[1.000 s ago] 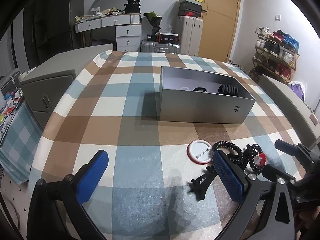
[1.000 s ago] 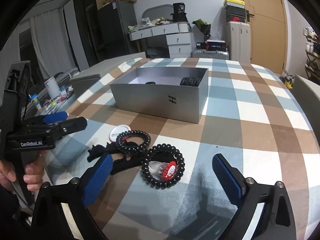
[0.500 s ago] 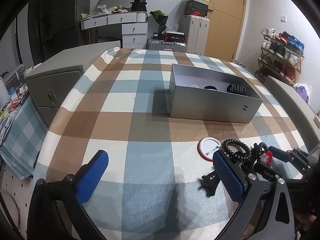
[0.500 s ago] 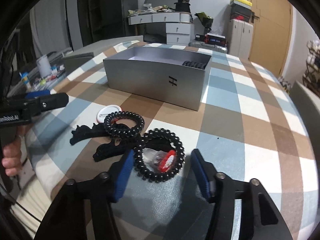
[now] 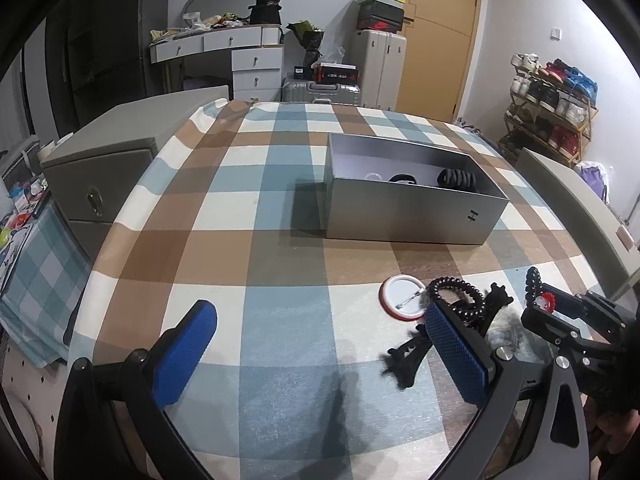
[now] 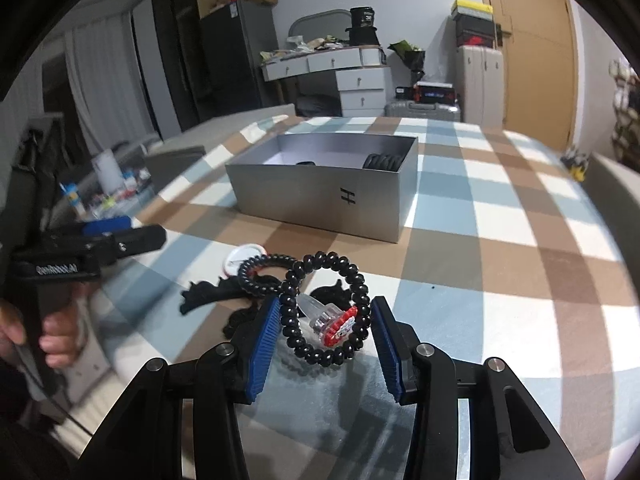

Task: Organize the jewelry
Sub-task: 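Grasp the black beaded bracelet with red charm using the right gripper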

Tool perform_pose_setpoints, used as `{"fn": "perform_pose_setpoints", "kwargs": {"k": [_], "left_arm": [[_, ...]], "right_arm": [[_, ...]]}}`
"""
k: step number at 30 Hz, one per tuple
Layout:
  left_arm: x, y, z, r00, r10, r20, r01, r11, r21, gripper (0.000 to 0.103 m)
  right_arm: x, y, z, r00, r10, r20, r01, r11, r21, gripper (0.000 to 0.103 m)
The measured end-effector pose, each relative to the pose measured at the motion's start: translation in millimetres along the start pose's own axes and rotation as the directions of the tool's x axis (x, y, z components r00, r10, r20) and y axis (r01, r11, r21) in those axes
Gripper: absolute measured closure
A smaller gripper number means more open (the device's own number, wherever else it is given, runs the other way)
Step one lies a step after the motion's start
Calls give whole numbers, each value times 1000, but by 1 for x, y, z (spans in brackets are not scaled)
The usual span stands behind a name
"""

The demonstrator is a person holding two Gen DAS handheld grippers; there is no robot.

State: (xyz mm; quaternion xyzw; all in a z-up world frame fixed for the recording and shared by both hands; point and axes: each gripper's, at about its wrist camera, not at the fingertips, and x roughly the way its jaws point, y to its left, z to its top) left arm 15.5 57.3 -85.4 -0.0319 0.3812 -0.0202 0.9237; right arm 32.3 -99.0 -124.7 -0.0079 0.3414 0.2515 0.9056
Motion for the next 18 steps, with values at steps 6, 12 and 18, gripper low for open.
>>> {"fn": "perform_pose_setpoints", "kwargs": {"k": [6, 12, 18], "left_arm": [[1, -9, 1, 1000, -3, -11, 4, 999, 36, 1], [2, -13, 1, 1000, -4, -25, 5, 999, 50, 1], [2, -19, 0, 1000, -7, -28, 9, 998, 64, 1]], "right_arm": [[8, -15, -1, 996, 86, -35, -82, 991, 101, 58], [-1, -46, -2, 954, 288, 83, -299, 903, 309, 58], [7, -14, 4, 999, 1, -48, 2, 998, 65, 58]]}}
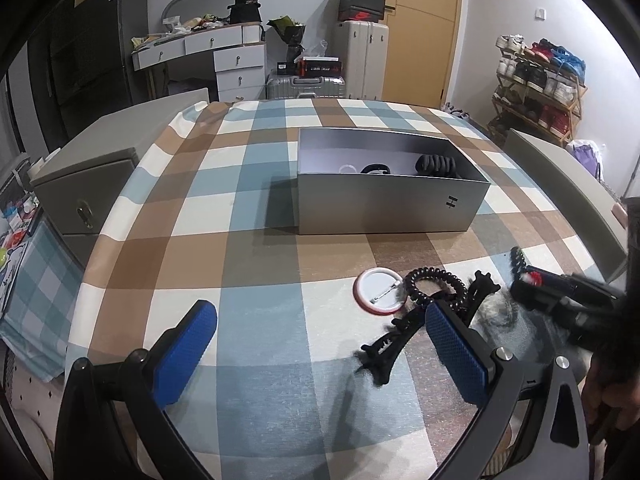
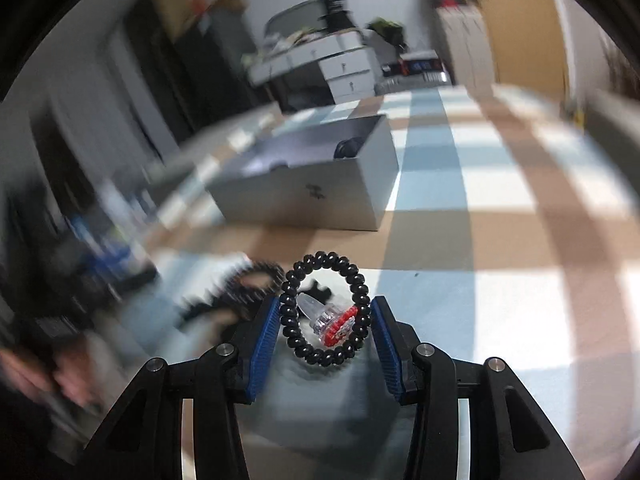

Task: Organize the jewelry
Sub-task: 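Grasp the black beaded bracelet with red charm using the right gripper, then lift the beaded bracelet with the right gripper while the left gripper approaches a black coiled bracelet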

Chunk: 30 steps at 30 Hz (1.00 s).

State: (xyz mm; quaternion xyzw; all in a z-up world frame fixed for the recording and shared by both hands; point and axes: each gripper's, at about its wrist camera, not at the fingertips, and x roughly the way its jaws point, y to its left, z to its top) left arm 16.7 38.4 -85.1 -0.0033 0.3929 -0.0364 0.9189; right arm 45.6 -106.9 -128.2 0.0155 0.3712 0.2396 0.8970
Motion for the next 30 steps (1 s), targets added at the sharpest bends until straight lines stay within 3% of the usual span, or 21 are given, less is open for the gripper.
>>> {"fn": "perform_pose_setpoints", "kwargs": {"k": [1, 4, 6, 10, 15, 22, 25, 26, 28, 29, 30], "left_arm": [[1, 0, 0, 1000, -1, -3, 1, 1000, 2, 1], [1, 0, -1, 1000, 0, -10, 0, 1000, -5, 1], [2, 0, -2, 1000, -2, -13, 2, 1000, -10, 1], [3, 0, -4, 1000, -4, -20, 4, 1000, -13, 1], [4, 0, -4, 1000, -13, -25, 13, 1000, -19, 1], [5, -1, -3, 1000, -16, -25, 15, 1000, -20, 1], [6, -2, -3, 999, -24, -29, 23, 1000, -20, 1], [6, -3, -2, 999, -25, -30, 25, 1000, -15, 1], [6, -6, -2, 999, -23, -29, 23, 1000, -2, 1], [7, -7, -2, 999, -23, -28, 23, 1000, 3, 1], [7, -8, -1, 999, -24, -28, 25, 1000, 8, 1]], "right_arm": [[2, 13, -1, 998, -69, -12, 67, 995, -80, 58], [10, 31, -3, 983, -180, -41, 168, 964, -207, 58], [12, 37, -5, 979, -202, -37, 186, 948, -259, 58], [5, 24, -7, 997, -61, -41, 53, 984, -168, 56], [-5, -5, -7, 995, 100, 12, -100, 995, 23, 56], [-28, -19, -3, 970, 190, 151, -208, 971, 115, 55], [-24, -27, 0, 966, 220, 137, -241, 956, 168, 55], [-20, -26, 1, 973, 200, 115, -217, 963, 162, 56], [-12, -16, 3, 999, 35, 35, -37, 996, 78, 56], [-5, -5, 3, 999, -48, -17, 48, 999, -13, 58], [-4, 3, 3, 996, -84, -28, 82, 994, -69, 58]]}}
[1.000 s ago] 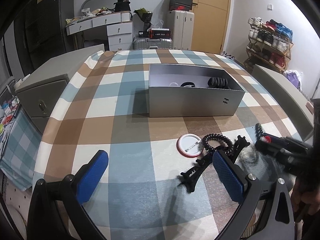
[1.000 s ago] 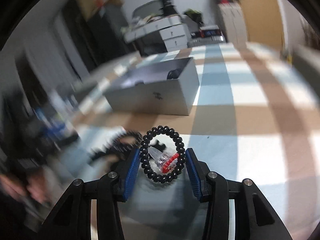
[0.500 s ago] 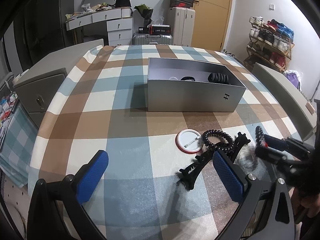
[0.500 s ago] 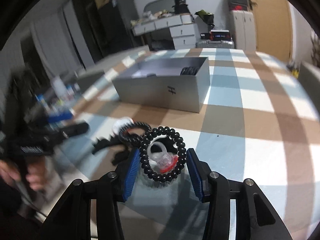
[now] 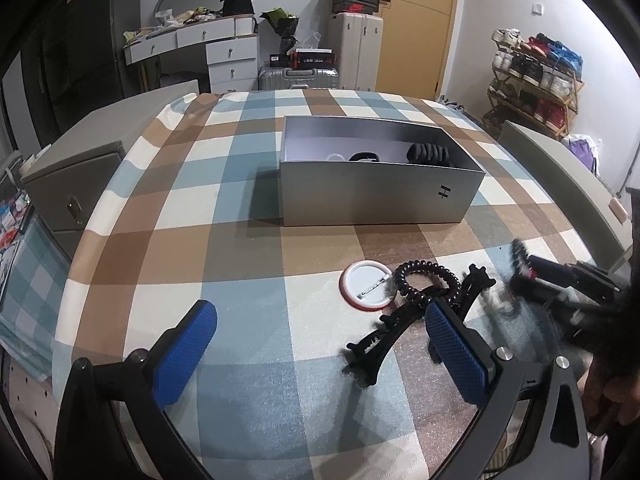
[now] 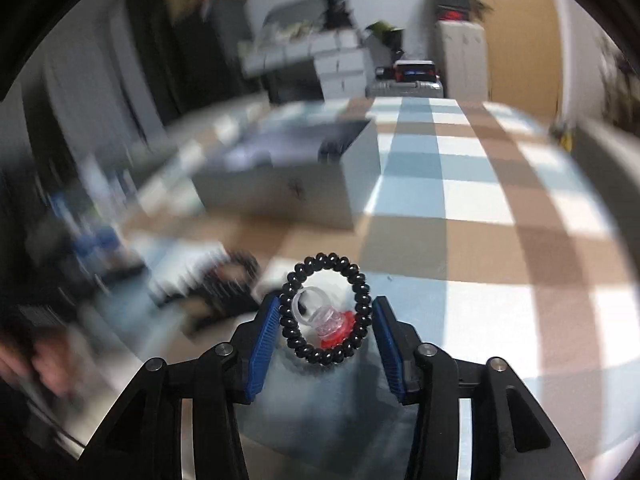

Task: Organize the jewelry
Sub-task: 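Lift the beaded bracelet with the right gripper while the left gripper approaches a black coiled bracelet, then lower the left gripper onto the black coiled bracelet and close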

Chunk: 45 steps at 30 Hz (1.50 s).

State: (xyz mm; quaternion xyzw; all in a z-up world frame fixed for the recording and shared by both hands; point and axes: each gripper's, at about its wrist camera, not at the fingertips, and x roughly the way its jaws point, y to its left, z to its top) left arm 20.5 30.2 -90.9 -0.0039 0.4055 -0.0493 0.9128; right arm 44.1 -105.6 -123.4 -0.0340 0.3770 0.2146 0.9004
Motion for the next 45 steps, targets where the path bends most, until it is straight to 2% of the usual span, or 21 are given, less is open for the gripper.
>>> {"fn": "perform_pose_setpoints", "kwargs": {"k": [2, 4, 6, 7, 9, 11, 13, 14, 16, 19, 21, 24, 28, 31, 34, 36, 40, 45], "left_arm": [[1, -1, 1, 1000, -3, 1, 3, 1000, 6, 1], [2, -2, 2, 1000, -3, 0, 3, 1000, 6, 1], [3, -2, 3, 1000, -13, -3, 13, 1000, 4, 1], [3, -3, 3, 1000, -14, -5, 14, 1000, 8, 1], [3, -4, 3, 1000, -11, -2, 11, 1000, 15, 1], [3, -5, 3, 1000, -14, -2, 14, 1000, 20, 1], [4, -4, 2, 1000, -13, -5, 13, 1000, 20, 1], [5, -4, 2, 1000, -13, -7, 14, 1000, 19, 1], [6, -3, 2, 1000, -16, -12, 16, 1000, 12, 1], [7, -3, 3, 1000, -16, -14, 17, 1000, 14, 1], [7, -4, 5, 1000, -17, -10, 17, 1000, 17, 1], [8, -5, 7, 1000, -16, -4, 16, 1000, 23, 1], [14, -11, 12, 998, -62, -13, 62, 997, 52, 1], [17, -22, 16, 998, -65, -19, 67, 992, 111, 1], [17, -27, 16, 997, -77, -15, 78, 989, 127, 1], [17, -27, 16, 997, -79, -14, 80, 989, 128, 1], [18, -28, 17, 996, -83, -17, 84, 988, 126, 1], [18, -31, 18, 996, -89, -15, 90, 987, 135, 1]], "right_arm": [[-7, 5, 0, 1000, 14, 27, -13, 1000, -15, 58], [-16, 2, 2, 995, 58, 78, -60, 998, 32, 58], [-12, -8, 3, 988, 141, 65, -147, 984, 100, 58], [-10, -10, 3, 987, 148, 64, -154, 982, 113, 58], [-6, -9, 1, 997, 60, 41, -63, 994, 86, 56], [1, -7, 1, 999, 33, -8, -32, 998, 52, 55], [4, -8, -2, 998, 54, -21, -53, 997, 53, 48], [4, -9, -3, 997, 69, -23, -67, 996, 52, 40], [-5, -8, -6, 997, 80, 21, -81, 996, 35, 29], [-21, -11, -9, 991, 98, 95, -103, 994, 42, 22], [-24, -16, -11, 988, 102, 113, -109, 992, 66, 19], [-21, -17, -11, 990, 105, 94, -112, 991, 73, 19], [-23, -13, -9, 990, 80, 120, -88, 994, 60, 19], [-24, -16, -7, 985, 111, 133, -122, 989, 79, 33], [-16, -10, -8, 992, 83, 100, -88, 995, 48, 54], [-8, -8, -8, 994, 75, 76, -78, 996, 43, 61], [-1, -9, -9, 997, 38, 60, -42, 998, 57, 87], [-10, -18, -11, 993, 55, 109, -66, 993, 102, 87]]}}
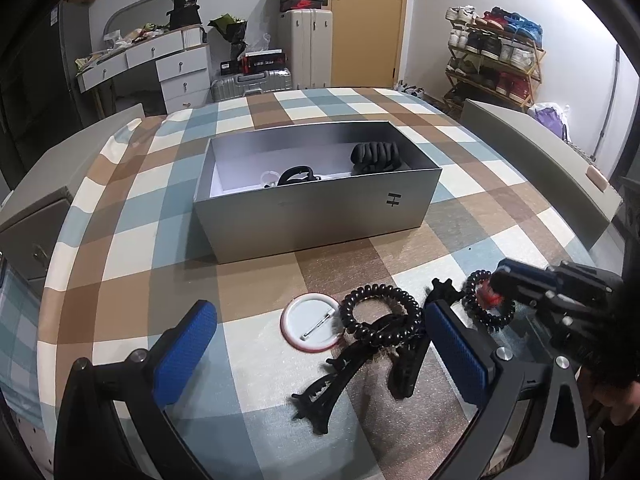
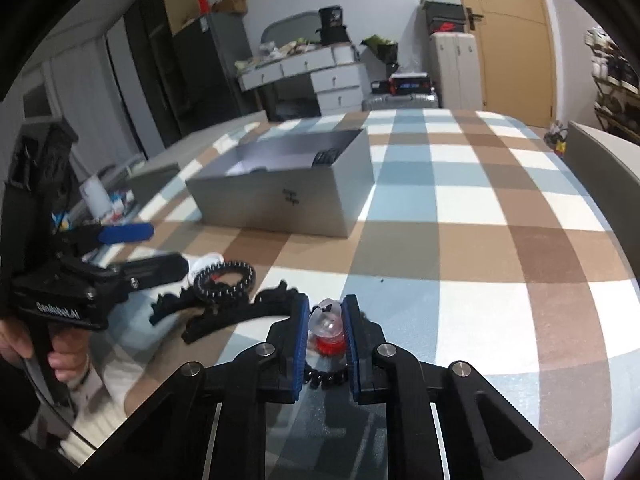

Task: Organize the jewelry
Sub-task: 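Lower the left gripper onto the black coiled bracelet and close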

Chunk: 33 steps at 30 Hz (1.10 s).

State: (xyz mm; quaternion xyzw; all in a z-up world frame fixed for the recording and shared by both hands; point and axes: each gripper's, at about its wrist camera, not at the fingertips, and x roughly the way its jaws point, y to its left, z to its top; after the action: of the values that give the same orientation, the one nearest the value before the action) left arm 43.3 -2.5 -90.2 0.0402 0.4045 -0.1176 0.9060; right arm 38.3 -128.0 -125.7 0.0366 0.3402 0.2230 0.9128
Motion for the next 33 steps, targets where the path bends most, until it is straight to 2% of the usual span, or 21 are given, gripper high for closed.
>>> {"fn": "perform_pose_setpoints", "kwargs": {"k": [6, 8, 11, 15, 18, 22, 23, 25, 30, 33], "left_arm": [[-5, -18, 6, 997, -77, 14, 76, 996, 50, 1], [-7, -30, 11, 990, -141, 15, 139, 986, 87, 1], [-4, -49, 16, 973, -228, -18, 228, 960, 160, 1], [0, -83, 20, 949, -309, -66, 315, 902, 296, 1], [12, -105, 18, 945, -307, -116, 327, 860, 391, 2], [33, -124, 17, 947, -262, -187, 320, 823, 468, 19], [38, -125, 17, 946, -254, -204, 322, 819, 474, 21], [44, -126, 16, 942, -244, -228, 327, 815, 479, 34], [54, -127, 17, 940, -221, -261, 327, 807, 492, 37], [61, -125, 18, 929, -230, -291, 349, 810, 472, 37]], "right_arm": [[-30, -12, 12, 993, 49, 110, -56, 996, 64, 87], [-42, -18, 17, 989, 44, 143, -57, 995, 87, 87], [-57, -27, 20, 984, 28, 178, -49, 993, 110, 87], [-73, -40, 21, 979, 1, 206, -32, 989, 147, 87], [-79, -47, 19, 977, -18, 213, -16, 988, 156, 87], [-82, -57, 12, 976, -28, 217, -12, 983, 183, 87], [-82, -60, 10, 976, -29, 216, -14, 981, 192, 87], [-82, -64, 7, 976, -32, 216, -14, 978, 207, 87], [-85, -70, 3, 975, -32, 222, -18, 975, 221, 87], [-86, -72, 1, 973, -31, 230, -22, 973, 228, 87]]}}
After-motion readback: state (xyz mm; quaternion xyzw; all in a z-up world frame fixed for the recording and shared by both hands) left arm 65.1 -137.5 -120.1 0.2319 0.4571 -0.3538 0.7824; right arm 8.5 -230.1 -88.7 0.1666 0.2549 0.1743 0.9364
